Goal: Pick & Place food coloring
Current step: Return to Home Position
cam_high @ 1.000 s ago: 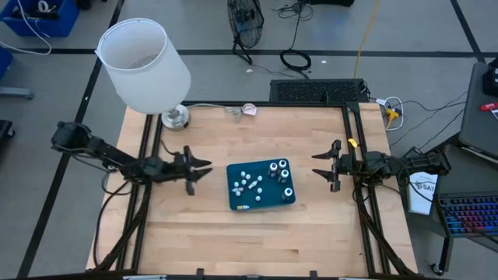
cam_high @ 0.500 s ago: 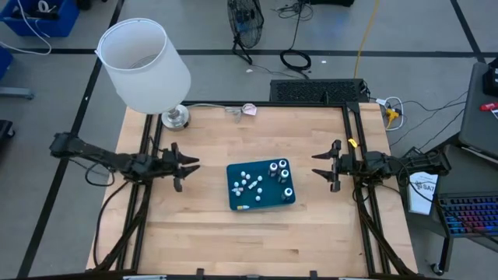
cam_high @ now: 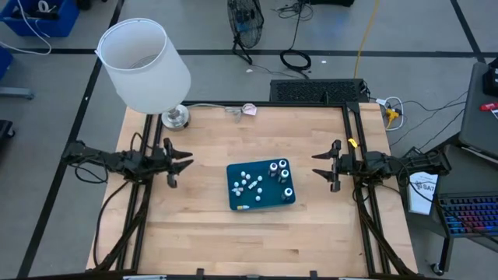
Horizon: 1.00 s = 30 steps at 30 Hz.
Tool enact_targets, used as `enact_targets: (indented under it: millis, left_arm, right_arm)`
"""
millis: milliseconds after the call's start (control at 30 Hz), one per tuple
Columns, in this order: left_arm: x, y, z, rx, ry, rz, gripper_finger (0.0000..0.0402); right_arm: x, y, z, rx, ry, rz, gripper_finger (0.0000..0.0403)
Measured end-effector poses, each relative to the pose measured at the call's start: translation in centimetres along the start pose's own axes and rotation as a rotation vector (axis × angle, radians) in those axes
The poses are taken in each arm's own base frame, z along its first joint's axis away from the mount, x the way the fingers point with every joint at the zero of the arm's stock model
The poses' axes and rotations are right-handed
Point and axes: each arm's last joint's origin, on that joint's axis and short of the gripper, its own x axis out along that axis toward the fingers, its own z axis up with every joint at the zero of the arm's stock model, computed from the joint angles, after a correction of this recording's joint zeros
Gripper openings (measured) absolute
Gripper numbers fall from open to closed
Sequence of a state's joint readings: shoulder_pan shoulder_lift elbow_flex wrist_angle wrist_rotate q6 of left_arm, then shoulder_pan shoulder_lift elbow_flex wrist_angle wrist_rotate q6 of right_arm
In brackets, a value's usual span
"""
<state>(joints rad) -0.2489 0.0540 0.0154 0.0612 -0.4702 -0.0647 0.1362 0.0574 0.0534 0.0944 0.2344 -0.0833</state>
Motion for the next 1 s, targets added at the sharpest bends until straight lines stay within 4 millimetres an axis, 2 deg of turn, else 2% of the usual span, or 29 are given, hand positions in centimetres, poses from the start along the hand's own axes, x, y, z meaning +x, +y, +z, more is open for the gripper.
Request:
enact_targets:
  millis: [1000]
  left_arm:
    - [0.07,0.02,-0.01,0.000,-0.004,0.020,0.0120]
  right_arm:
    - [0.00,0.00,0.00,0.000,0.000,0.000,0.0212]
